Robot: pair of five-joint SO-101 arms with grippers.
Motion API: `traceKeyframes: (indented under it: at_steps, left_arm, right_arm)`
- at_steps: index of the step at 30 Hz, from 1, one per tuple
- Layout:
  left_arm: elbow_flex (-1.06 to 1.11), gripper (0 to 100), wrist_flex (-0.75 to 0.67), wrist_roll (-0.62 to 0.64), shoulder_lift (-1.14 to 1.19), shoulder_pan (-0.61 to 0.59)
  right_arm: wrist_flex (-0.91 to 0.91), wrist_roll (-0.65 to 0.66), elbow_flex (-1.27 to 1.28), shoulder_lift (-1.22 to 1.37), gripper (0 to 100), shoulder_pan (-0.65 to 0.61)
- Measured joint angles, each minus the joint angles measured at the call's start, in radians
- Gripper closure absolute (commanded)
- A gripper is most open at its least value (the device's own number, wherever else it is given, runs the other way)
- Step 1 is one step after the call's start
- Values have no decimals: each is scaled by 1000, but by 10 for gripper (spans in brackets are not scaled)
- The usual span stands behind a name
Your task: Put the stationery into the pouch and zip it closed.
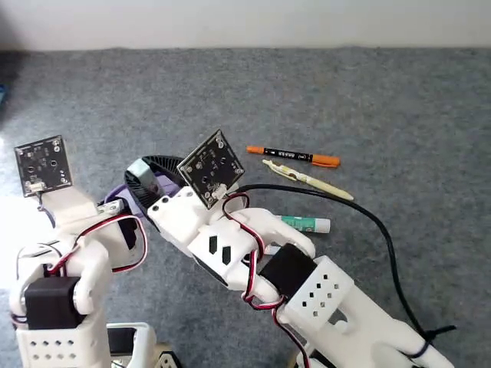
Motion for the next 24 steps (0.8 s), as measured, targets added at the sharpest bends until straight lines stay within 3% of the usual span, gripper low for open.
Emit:
traceKeyframes:
  at_steps: [3, 13, 19, 24]
  left_arm:
    - [0, 988, 0, 0, 0, 0]
    - [-2, 988, 0, 0, 0, 0]
    - [-2, 988, 0, 0, 0, 0]
    - [-2, 988, 0, 0, 0, 0]
  right_arm:
    - [48, 3, 0, -3, 806, -2]
    - [253, 8, 0, -192, 905, 46]
    - [460, -66, 0, -267, 913, 295]
    - [555, -34, 0, -198, 911, 511]
